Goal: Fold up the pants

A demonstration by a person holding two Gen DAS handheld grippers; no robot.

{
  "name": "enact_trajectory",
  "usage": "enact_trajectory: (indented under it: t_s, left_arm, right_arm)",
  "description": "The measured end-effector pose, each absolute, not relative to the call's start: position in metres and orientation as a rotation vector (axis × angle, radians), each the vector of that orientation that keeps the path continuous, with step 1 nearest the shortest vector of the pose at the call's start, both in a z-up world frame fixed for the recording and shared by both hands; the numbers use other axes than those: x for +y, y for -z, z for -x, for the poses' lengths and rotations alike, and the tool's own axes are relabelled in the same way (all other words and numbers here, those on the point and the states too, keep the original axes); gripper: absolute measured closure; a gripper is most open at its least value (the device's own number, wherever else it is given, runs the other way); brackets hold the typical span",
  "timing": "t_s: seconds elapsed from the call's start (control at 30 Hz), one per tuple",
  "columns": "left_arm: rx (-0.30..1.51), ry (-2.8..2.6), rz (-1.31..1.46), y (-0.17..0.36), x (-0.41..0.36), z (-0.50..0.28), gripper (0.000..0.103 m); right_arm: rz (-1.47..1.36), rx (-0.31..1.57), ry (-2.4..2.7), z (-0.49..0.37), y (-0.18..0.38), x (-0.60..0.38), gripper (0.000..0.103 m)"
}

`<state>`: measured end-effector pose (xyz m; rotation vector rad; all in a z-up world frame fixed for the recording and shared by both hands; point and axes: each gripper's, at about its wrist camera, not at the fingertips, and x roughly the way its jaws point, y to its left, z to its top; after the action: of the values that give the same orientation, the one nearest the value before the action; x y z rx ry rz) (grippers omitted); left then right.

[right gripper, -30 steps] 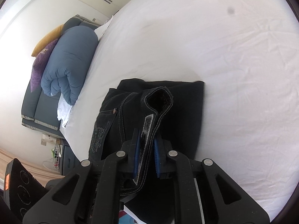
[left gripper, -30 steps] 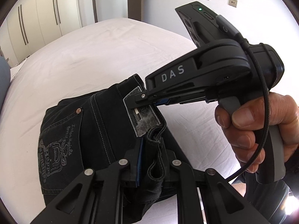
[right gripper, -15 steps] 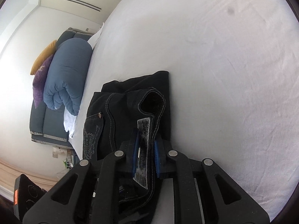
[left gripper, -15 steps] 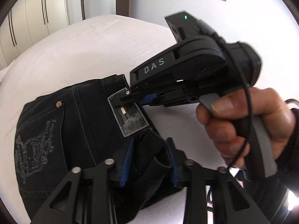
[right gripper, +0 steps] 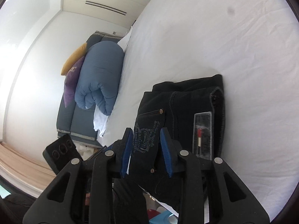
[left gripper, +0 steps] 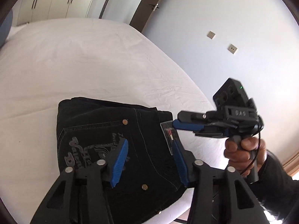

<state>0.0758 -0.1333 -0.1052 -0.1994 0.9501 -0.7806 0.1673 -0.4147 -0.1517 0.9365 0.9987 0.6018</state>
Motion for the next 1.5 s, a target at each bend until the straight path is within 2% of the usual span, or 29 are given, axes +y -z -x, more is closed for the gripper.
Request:
enact_trajectory:
  t_s: [0.13,0.17,0.2,0.23,0.27,0.37,0.53,1.03,1.3,1.37,1.5]
  left_arm:
    - [1.035,0.854,0.345,0.106,-0.114,-0.128,0.071]
    - [1.053,0.852,0.375,0.115,-0.107,-0.142,0.076]
    - [1.082,0.86,0.402,0.124,-0.103,-0.154,0.077]
    - [1.111,0.879,0.429,0.137,-0.102,-0.164,0.082]
    - [1.129,0.876,0.443,0.148,-0.098,-0.171,0.092]
    - [1.204,0.874,0.471,0.185,-0.093,-0.182,0.103]
    - [1.194,0.931,0.539,0.203,-0.069,-0.166,0.103]
    - [1.171,1.021,0.646,0.229,-0.039,-0.123,0.103]
    - [1.174,0.99,0.476,0.224,-0.053,-0.101,0.102]
    - [1.178,0.977,0.471,0.226,-0.056,-0.105,0.101]
    - [1.191,0.967,0.4,0.23,-0.07,-0.118,0.099]
  right_arm:
    - [-1.024,1.117,-0.525,-0.187,0.195,-0.41,0.075]
    - [-1.003,1.164,-0.479,-0.187,0.209,-0.41,0.082]
    - [-1.0,1.183,-0.452,-0.186,0.223,-0.412,0.103]
    - [-1.031,1.18,-0.443,-0.183,0.233,-0.415,0.103]
    - [-1.104,1.161,-0.471,-0.18,0.242,-0.421,0.103]
    - [-1.082,1.163,-0.472,-0.181,0.245,-0.421,0.103]
    - [-0.99,1.21,-0.47,-0.188,0.241,-0.415,0.103]
    - [-0.97,1.178,-0.463,-0.183,0.239,-0.413,0.103]
    - [-0.949,1.205,-0.484,-0.169,0.228,-0.407,0.103]
    - [-0.927,1.189,-0.532,-0.152,0.216,-0.399,0.096]
    - [-0.908,1.199,-0.587,-0.117,0.225,-0.385,0.097]
